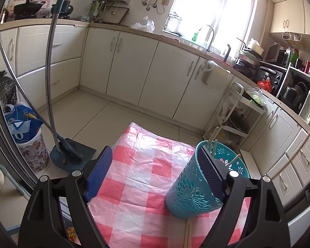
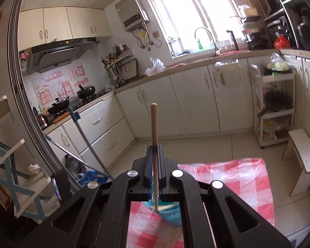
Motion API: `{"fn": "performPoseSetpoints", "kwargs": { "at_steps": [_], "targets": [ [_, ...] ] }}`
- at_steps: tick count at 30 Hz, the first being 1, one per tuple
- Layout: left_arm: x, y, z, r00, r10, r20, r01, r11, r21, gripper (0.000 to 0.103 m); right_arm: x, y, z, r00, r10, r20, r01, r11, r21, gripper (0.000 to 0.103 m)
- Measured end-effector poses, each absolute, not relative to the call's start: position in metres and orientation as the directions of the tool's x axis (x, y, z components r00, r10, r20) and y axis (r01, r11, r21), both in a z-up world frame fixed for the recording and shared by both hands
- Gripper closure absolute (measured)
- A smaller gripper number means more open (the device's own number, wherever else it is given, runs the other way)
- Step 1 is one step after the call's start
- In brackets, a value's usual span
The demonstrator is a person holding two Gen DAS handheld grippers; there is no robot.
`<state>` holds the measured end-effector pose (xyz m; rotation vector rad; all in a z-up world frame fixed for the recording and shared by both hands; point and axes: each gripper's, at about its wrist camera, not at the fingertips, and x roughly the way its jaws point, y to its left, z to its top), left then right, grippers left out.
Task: Organize utensils
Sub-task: 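Lift the chopstick with the right gripper into the basket and open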
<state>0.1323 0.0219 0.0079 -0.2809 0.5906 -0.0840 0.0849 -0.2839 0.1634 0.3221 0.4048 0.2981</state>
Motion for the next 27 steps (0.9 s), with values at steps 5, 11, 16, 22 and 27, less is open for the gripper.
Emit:
{"fn": "performPoseSetpoints", "kwargs": {
  "at_steps": [5,11,16,22,27],
  "targets": [
    [0.132,0.021,0.008,0.826,-0.158,-0.541,0.001,0.96,-0.28,0.022,0.113,-0.267,0.149,0.889,0.272,-0.367,-0.164,0.94,0.299,0.098],
    [0.133,0.022,0.008,0.821,-0.151,-0.55,0.0,0.964,-0.264,0.021,0.148,-0.25,0.094,0.842,0.198,-0.501,-0.088,0.968,0.235,0.097],
    [0.134,0.024,0.008,0.819,-0.144,-0.555,-0.005,0.966,-0.258,0.02,0.143,-0.252,0.073,0.824,0.201,-0.53,-0.065,0.962,0.265,0.084],
    [0.132,0.028,0.01,0.826,-0.123,-0.549,-0.023,0.968,-0.251,0.018,0.105,-0.256,0.091,0.891,0.171,-0.42,-0.052,0.959,0.279,0.081],
    [0.128,0.032,0.012,0.842,-0.096,-0.531,-0.044,0.969,-0.245,0.016,0.068,-0.254,0.071,0.9,0.132,-0.415,-0.015,0.962,0.273,0.08]
  ]
}}
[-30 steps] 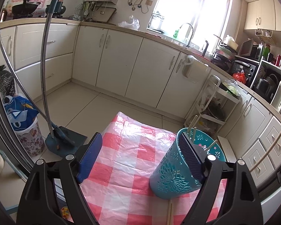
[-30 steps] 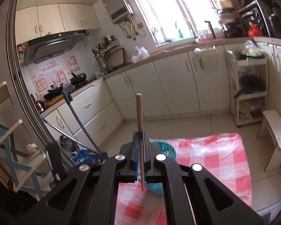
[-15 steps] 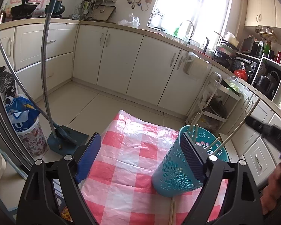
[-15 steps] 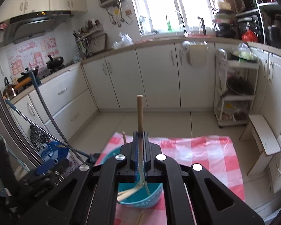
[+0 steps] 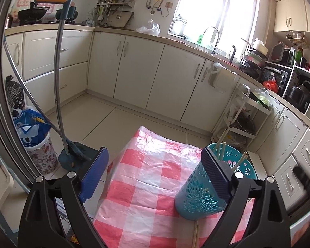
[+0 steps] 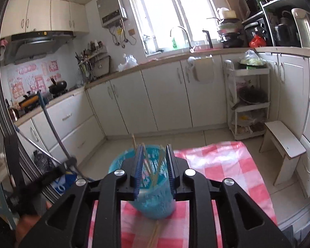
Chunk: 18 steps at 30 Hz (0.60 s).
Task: Organize utensils
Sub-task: 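Lift the chopstick with the right gripper into the basket and open, then move both open grippers back down to the remaining chopsticks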
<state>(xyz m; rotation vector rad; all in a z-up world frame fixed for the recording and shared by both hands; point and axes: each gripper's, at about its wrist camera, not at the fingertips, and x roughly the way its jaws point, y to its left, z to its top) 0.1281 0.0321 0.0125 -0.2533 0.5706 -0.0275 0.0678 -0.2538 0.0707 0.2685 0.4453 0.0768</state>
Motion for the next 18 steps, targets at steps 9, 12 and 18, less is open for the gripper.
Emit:
{"fn": "performPoseSetpoints", "kwargs": {
  "at_steps": [9,12,18],
  "targets": [
    [0.129,0.032,0.009,0.834,-0.083,-0.545,-0.045,0.975,-0.218,0.014,0.079,-0.22,-0.046,0.665,0.152,-0.731,-0.006,0.98,0.199,0.08],
    [0.129,0.032,0.007,0.829,-0.075,-0.553,-0.045,0.979,-0.201,0.013,0.081,-0.209,-0.06,0.623,0.152,-0.767,-0.03,0.985,0.171,0.08],
    [0.131,0.032,-0.003,0.804,-0.059,-0.591,-0.039,0.988,-0.151,0.013,0.08,-0.2,-0.081,0.561,0.186,-0.807,-0.058,0.981,0.186,0.08]
  ]
}}
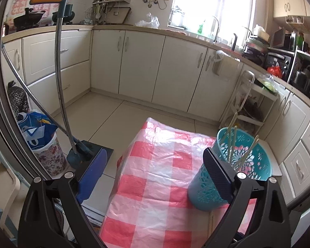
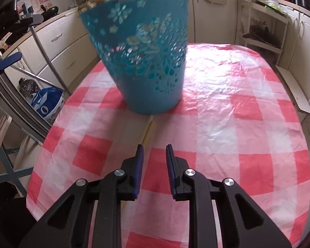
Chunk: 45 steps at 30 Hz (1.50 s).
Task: Organize utensils
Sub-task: 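Move both open grippers back down to the remaining chopsticks, then grasp a chopstick with the left gripper while the right gripper grasps another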
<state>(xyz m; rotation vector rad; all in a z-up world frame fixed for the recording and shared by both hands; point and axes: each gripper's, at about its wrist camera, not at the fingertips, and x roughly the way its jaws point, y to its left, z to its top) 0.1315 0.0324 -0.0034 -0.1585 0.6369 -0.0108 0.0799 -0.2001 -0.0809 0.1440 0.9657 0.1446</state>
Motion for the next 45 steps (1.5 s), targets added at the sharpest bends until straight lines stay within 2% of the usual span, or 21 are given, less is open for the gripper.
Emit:
{"fn": "performPoseSetpoints", "kwargs": {
  "at_steps": [10,22,34,37,38,39,40,42,45],
  "targets": [
    [0.135,0.015,-0.039,0.71,-0.054,-0.703,0.035,0.999,-0.04,0.012,0.085,-0.187,-0.093,0.525,0.159,-0.836,-0.094,0.987,0.128,0.08],
    [0.126,-0.052,-0.106,0.511,-0.133,-0.849,0.253,0.967,0.001,0.012,0.083,-0.211,-0.094,0.49,0.127,-0.863,-0.11,0.99,0.084,0.09],
    [0.124,-0.11,-0.148,0.453,-0.11,-0.885,0.336,0.94,0.055,0.014,0.077,-0.246,-0.094,0.479,0.129,-0.868,-0.085,0.991,0.1,0.091],
    [0.12,-0.117,-0.152,0.459,-0.135,-0.878,0.342,0.939,0.034,0.024,0.075,-0.248,-0.094,0.48,0.133,-0.867,-0.09,0.991,0.102,0.09],
    [0.118,-0.12,-0.151,0.465,-0.149,-0.873,0.353,0.935,0.028,0.034,0.074,-0.248,-0.094,0.479,0.135,-0.867,-0.095,0.99,0.101,0.09],
    [0.117,-0.122,-0.15,0.469,-0.159,-0.869,0.365,0.93,0.027,0.047,0.074,-0.247,-0.094,0.478,0.136,-0.868,-0.1,0.99,0.1,0.09],
    [0.114,-0.124,-0.148,0.472,-0.167,-0.866,0.374,0.927,0.024,0.056,0.074,-0.247,-0.094,0.476,0.141,-0.868,-0.107,0.989,0.102,0.091],
    [0.11,-0.127,-0.145,0.472,-0.186,-0.862,0.391,0.92,0.015,0.089,0.075,-0.245,-0.094,0.474,0.149,-0.868,-0.117,0.988,0.105,0.09],
    [0.105,-0.121,-0.144,0.461,-0.212,-0.862,0.38,0.925,-0.024,0.097,0.075,-0.247,-0.093,0.472,0.146,-0.869,-0.105,0.988,0.109,0.09]
  ]
}}
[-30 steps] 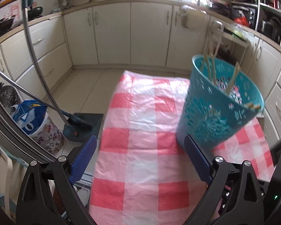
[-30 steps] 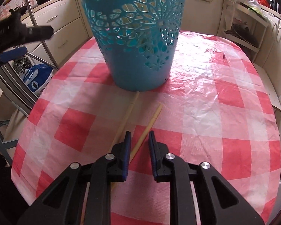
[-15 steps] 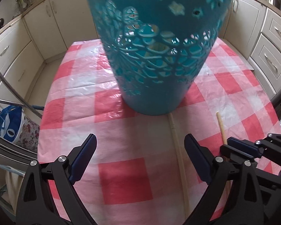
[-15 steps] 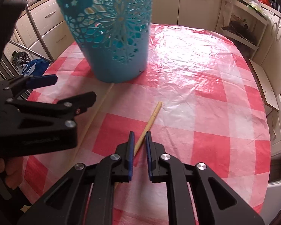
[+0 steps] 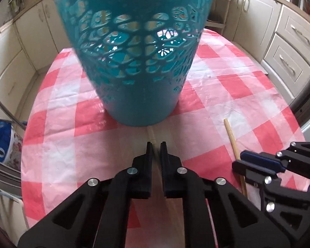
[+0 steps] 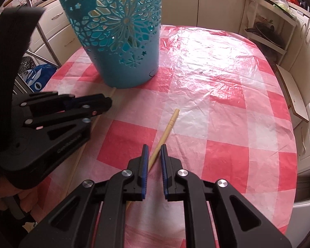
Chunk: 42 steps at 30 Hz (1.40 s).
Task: Organize utensils
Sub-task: 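Grasp a chopstick with the left gripper while the right gripper grasps another, then lift the left gripper's chopstick into the teal basket and release while the right gripper holds its chopstick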
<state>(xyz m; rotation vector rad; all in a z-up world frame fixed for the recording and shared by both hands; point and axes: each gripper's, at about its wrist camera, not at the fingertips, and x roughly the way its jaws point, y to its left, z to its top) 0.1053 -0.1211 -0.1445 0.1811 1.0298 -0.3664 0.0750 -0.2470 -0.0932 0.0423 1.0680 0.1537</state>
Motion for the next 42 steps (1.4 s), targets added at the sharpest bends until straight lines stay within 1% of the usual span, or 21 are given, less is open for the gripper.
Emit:
{"fn": "performPoseSetpoints", "kwargs": {
  "at_steps": [2,7,9,11,13,14,18,19,20,23,26,27,28,30,37,41,42],
  "targets": [
    [0.102,-0.116,-0.144,0.451,-0.227,-0.863,0.368,0.928,-0.053,0.097,0.077,-0.248,-0.093,0.472,0.142,-0.87,-0.094,0.989,0.11,0.09],
    [0.11,-0.102,-0.146,0.436,-0.231,-0.87,0.347,0.935,-0.075,0.097,0.08,-0.246,-0.095,0.472,0.129,-0.872,-0.086,0.991,0.1,0.089],
    [0.11,-0.102,-0.144,0.438,-0.227,-0.87,0.356,0.932,-0.065,0.094,0.079,-0.245,-0.095,0.474,0.128,-0.871,-0.088,0.991,0.097,0.089],
    [0.109,-0.105,-0.145,0.447,-0.216,-0.868,0.369,0.929,-0.042,0.094,0.077,-0.241,-0.094,0.474,0.131,-0.871,-0.101,0.99,0.094,0.09],
    [0.109,-0.106,-0.145,0.444,-0.225,-0.868,0.379,0.924,-0.046,0.095,0.077,-0.238,-0.094,0.469,0.144,-0.871,-0.123,0.988,0.097,0.093],
    [0.109,-0.106,-0.145,0.435,-0.234,-0.869,0.38,0.923,-0.058,0.098,0.076,-0.236,-0.093,0.465,0.152,-0.872,-0.137,0.986,0.099,0.093],
    [0.108,-0.108,-0.145,0.429,-0.23,-0.873,0.379,0.923,-0.057,0.098,0.076,-0.236,-0.093,0.468,0.145,-0.872,-0.139,0.986,0.089,0.093],
    [0.107,-0.109,-0.145,0.433,-0.221,-0.874,0.378,0.924,-0.047,0.098,0.076,-0.237,-0.093,0.468,0.139,-0.873,-0.13,0.988,0.088,0.09],
    [0.107,-0.11,-0.145,0.437,-0.214,-0.874,0.375,0.926,-0.038,0.097,0.076,-0.238,-0.094,0.468,0.135,-0.873,-0.124,0.989,0.086,0.09],
    [0.108,-0.115,-0.146,0.447,-0.203,-0.871,0.385,0.923,-0.018,0.093,0.077,-0.236,-0.094,0.472,0.124,-0.873,-0.124,0.99,0.073,0.09],
    [0.107,-0.119,-0.146,0.46,-0.193,-0.867,0.394,0.919,0.005,0.093,0.077,-0.234,-0.094,0.47,0.121,-0.874,-0.133,0.989,0.065,0.09],
    [0.107,-0.119,-0.146,0.46,-0.193,-0.866,0.397,0.918,0.006,0.093,0.077,-0.233,-0.094,0.47,0.121,-0.874,-0.135,0.989,0.064,0.092],
    [0.107,-0.119,-0.146,0.459,-0.196,-0.866,0.399,0.917,0.004,0.093,0.077,-0.233,-0.094,0.47,0.124,-0.874,-0.139,0.988,0.065,0.094],
    [0.108,-0.118,-0.146,0.455,-0.203,-0.867,0.403,0.915,-0.003,0.098,0.076,-0.231,-0.094,0.469,0.129,-0.874,-0.147,0.987,0.067,0.095],
    [0.099,-0.119,-0.137,0.453,-0.232,-0.861,0.435,0.9,-0.013,0.098,0.077,-0.23,-0.093,0.466,0.14,-0.874,-0.147,0.986,0.08,0.097],
    [0.095,-0.116,-0.124,0.452,-0.268,-0.851,0.463,0.886,-0.033,0.098,0.078,-0.233,-0.094,0.463,0.152,-0.873,-0.136,0.986,0.099,0.097],
    [0.093,-0.115,-0.118,0.438,-0.296,-0.849,0.485,0.873,-0.055,0.098,0.079,-0.234,-0.093,0.462,0.159,-0.873,-0.13,0.985,0.111,0.097]
  ]
}}
